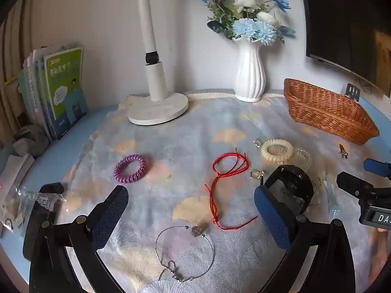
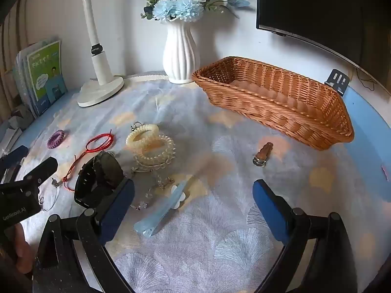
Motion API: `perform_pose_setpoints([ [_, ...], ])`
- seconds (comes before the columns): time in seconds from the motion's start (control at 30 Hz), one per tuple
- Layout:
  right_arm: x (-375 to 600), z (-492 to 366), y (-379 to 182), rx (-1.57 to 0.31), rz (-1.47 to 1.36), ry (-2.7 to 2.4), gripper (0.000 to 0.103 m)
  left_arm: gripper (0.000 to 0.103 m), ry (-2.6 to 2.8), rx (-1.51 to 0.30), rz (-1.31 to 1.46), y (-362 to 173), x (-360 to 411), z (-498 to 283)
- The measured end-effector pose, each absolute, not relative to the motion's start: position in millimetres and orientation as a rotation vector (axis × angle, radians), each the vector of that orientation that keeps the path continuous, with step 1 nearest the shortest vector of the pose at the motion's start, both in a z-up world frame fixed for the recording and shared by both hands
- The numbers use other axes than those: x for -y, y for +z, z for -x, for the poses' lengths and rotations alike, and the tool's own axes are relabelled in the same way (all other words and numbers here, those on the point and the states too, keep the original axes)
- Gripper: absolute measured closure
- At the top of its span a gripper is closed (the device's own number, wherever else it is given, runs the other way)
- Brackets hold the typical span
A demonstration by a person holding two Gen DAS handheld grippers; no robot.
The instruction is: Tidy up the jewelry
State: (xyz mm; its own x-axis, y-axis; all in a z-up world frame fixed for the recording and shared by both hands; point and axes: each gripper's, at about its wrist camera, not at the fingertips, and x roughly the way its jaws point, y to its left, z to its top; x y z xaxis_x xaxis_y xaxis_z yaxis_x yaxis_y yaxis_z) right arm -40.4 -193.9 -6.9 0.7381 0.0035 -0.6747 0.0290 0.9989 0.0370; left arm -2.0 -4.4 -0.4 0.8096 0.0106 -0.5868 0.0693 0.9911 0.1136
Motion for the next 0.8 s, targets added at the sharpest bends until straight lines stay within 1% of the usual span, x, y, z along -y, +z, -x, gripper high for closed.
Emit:
perform_pose_setpoints([
  [0.1, 192.0, 38.3, -6.9, -0.761, -0.023, -0.04, 0.005, 0.001, -0.069, -0.638, -0.082, 2.9, -2.1, 2.0],
  [0.33, 171.0, 42.4, -3.2, -0.759, -0.027, -0.034, 0.005, 0.001, -0.072, -0.636, -0.088, 1.2, -1.7, 3.2],
  [0.8, 184.0, 38.6, -7.4, -0.765, -0.041, -0.018, 0.005, 0.001, -0.085, -0.674, -0.023, -2.0, -10.6, -6.1],
])
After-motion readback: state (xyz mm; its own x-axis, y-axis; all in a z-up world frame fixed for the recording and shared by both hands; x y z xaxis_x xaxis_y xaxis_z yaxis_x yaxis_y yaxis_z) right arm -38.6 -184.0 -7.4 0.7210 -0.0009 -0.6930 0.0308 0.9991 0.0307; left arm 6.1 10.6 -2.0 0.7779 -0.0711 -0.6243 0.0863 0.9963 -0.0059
